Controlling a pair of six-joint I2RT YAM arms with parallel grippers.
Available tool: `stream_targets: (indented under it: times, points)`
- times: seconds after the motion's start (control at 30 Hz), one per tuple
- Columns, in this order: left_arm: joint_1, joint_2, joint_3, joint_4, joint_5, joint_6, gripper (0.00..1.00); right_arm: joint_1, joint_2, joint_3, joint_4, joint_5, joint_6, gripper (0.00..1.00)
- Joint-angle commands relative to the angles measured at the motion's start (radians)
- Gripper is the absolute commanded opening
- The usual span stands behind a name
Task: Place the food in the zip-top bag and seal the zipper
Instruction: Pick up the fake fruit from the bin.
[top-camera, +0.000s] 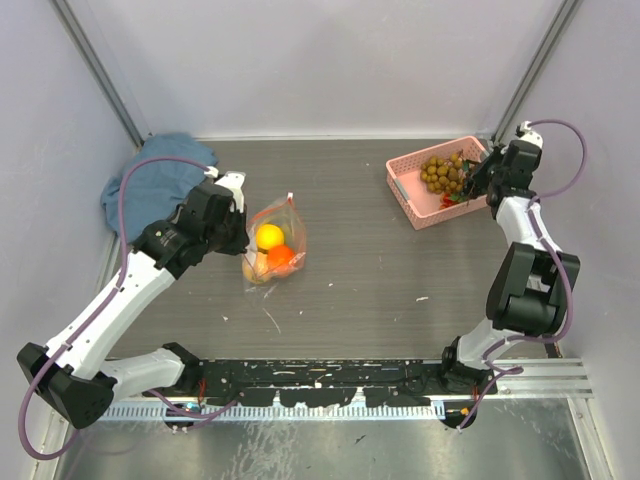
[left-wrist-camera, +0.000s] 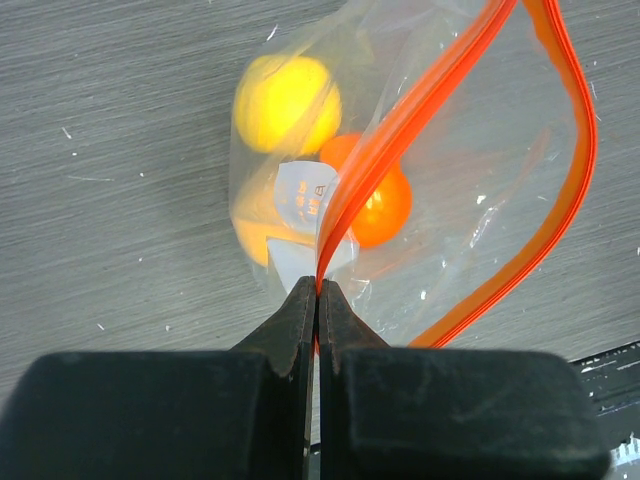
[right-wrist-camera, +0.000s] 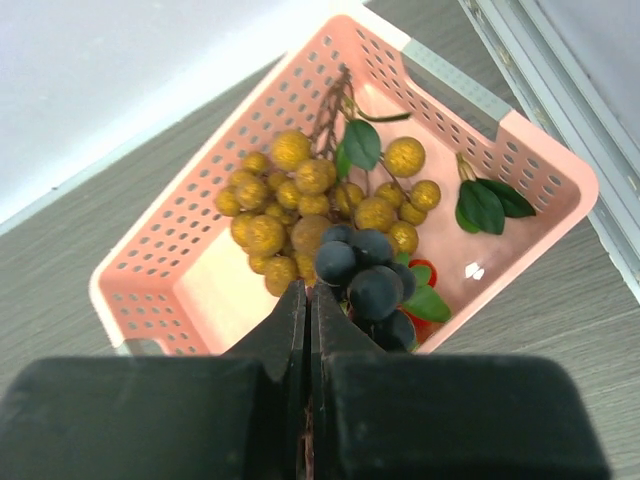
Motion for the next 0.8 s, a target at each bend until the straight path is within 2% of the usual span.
stream_targets:
  times: [0.0, 0.37, 0.77]
  points:
    - [0.007, -0.031, 0.010, 0.051, 0.018, -0.003, 0.00, 0.002, -0.120, -0.024, 0.110, -0.049, 0.020, 0.00]
    - [0.006, -0.029, 0.005, 0.058, 0.032, -0.009, 0.00, 0.090, -0.225, -0.111, 0.095, -0.123, 0.025, 0.01]
    - [0.007, -0.019, 0.009, 0.061, 0.046, -0.018, 0.00, 0.341, -0.382, -0.185, 0.046, -0.131, 0.010, 0.01]
